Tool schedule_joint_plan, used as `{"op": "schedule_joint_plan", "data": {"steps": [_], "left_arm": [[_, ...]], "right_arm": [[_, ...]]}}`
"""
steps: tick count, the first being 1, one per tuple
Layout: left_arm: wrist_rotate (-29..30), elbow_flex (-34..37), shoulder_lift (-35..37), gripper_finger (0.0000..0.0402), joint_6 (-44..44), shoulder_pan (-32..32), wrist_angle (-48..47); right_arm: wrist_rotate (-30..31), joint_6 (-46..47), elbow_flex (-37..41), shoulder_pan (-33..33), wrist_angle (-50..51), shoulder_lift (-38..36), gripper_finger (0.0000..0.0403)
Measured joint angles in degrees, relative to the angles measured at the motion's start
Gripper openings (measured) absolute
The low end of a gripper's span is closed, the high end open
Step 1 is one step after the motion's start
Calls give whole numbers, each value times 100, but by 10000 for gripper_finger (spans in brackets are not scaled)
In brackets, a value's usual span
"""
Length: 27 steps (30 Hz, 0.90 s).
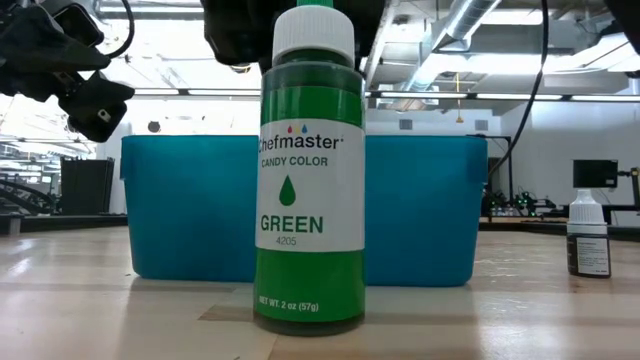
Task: Pick & Place food coloring
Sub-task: Put the small green food coloring bottle into the blue bin
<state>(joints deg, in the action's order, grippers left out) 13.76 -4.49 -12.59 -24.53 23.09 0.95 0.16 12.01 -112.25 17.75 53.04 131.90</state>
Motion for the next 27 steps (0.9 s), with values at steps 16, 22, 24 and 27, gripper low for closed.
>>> {"op": "schedule_joint_plan", "data": {"steps": [16, 22, 24, 27], "left_arm": [[4, 0, 0, 174, -74, 0, 2], [7, 0, 0, 174, -72, 2, 2], [7, 0, 1, 174, -72, 2, 2], [9, 0, 1, 174, -72, 2, 2]], "right_arm": [[122, -4, 33, -118, 32, 57, 61], [122, 0, 33, -117, 45, 57, 61], [122, 0, 33, -112, 44, 57, 61], [111, -1, 33, -90, 18, 57, 61]]}}
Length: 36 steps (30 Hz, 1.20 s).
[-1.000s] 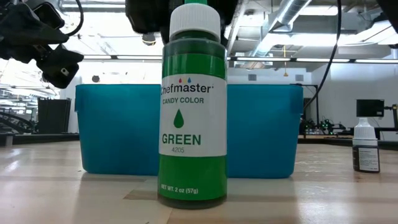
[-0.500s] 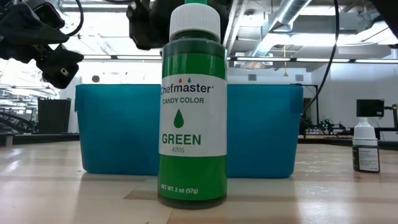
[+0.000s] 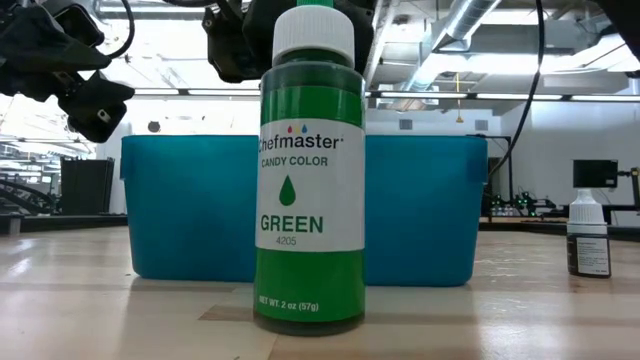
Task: Pick & Place food coloring
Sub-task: Put the small green food coloring bottle into the blue bin
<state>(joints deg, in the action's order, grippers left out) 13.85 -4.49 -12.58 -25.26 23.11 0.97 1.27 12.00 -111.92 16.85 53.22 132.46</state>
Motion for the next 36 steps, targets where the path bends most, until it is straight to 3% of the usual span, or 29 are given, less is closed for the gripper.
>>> {"op": "schedule_joint_plan", "data": {"steps": [17, 29, 36], "left_arm": [[0, 0, -2, 174, 0, 0, 0], [0, 0, -1, 174, 0, 0, 0], [0, 0, -2, 174, 2, -1, 0]], "right_arm": [[-144, 1, -2, -3, -171, 0, 65], [-137, 1, -2, -12, -148, 0, 141], [-137, 2, -4, -12, -42, -2, 163]]}}
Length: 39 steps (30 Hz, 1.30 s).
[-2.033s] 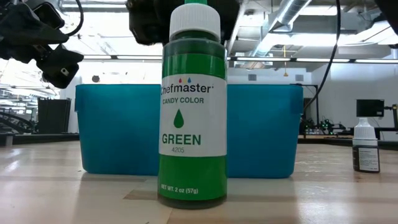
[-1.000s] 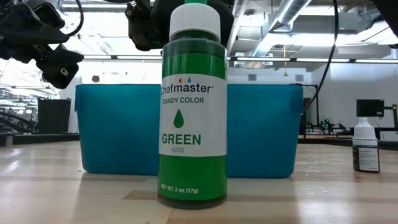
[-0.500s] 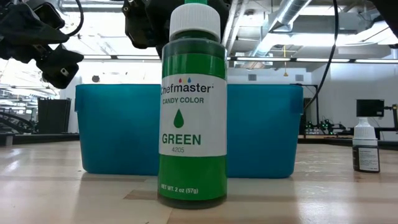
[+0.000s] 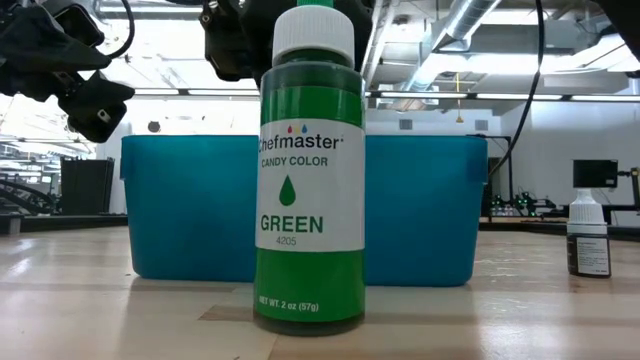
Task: Pick & Place food coloring
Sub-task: Put the small green food coloring bottle into the blue bin, then put the small brown food coloring bottle into the blue bin
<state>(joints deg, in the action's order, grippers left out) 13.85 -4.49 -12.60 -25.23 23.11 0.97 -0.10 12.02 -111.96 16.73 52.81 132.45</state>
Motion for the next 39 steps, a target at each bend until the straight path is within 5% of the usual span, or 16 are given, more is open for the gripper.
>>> {"op": "schedule_joint_plan", "data": {"steps": [21, 27, 39], "left_arm": [[2, 0, 0, 174, -13, -2, 2], [7, 0, 2, 174, -27, -2, 2], [24, 0, 0, 174, -89, 0, 28]], "right_arm": [[-22, 8, -4, 0, 1277, -3, 153], [-517, 13, -5, 13, 1600, -50, 153], [-529, 10, -1612, 53, 2536, -68, 148]]}}
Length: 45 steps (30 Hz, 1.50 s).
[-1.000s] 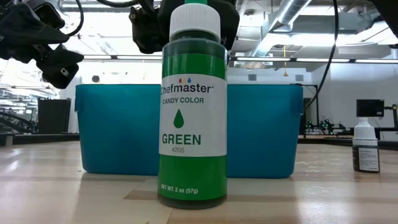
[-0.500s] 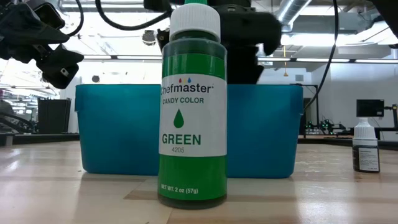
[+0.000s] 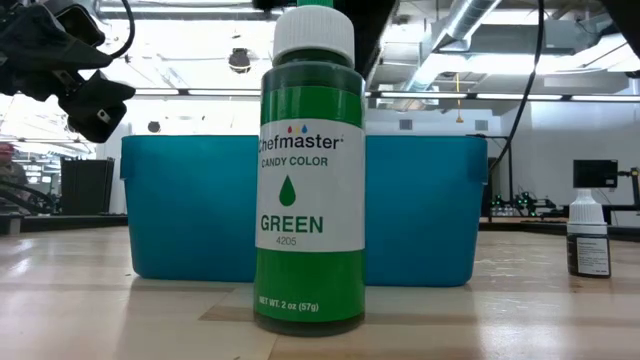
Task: Pick & Place food coloring
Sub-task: Put the small brown food coloring bottle into the blue bin
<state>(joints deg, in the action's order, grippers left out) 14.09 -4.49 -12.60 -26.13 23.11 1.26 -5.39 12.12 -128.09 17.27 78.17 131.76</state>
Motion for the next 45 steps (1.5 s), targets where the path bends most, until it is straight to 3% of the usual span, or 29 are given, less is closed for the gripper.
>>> {"op": "schedule_joint_plan", "data": {"steps": [5, 15, 24, 28, 35, 45], "left_arm": [[-20, 0, 1, 174, -3, -1, 0], [-27, -1, 0, 174, -3, 0, -2], [-29, -2, 2, 174, -18, -2, -2], [-28, -2, 2, 174, -61, 0, -2], [-28, -2, 0, 174, -165, -1, -4], [-27, -2, 0, 174, -247, -1, -48]], "right_arm": [[102, -13, -708, 91, 990, -9, 150], [581, 144, -503, 300, 1141, -856, 138], [859, 93, -454, 495, 1178, -1005, 122], [1162, 101, 14, 566, 1191, -1003, 121], [1185, 137, 1010, 732, 710, -1051, 121], [1175, 657, 2841, 854, -798, -2489, 121]]}}
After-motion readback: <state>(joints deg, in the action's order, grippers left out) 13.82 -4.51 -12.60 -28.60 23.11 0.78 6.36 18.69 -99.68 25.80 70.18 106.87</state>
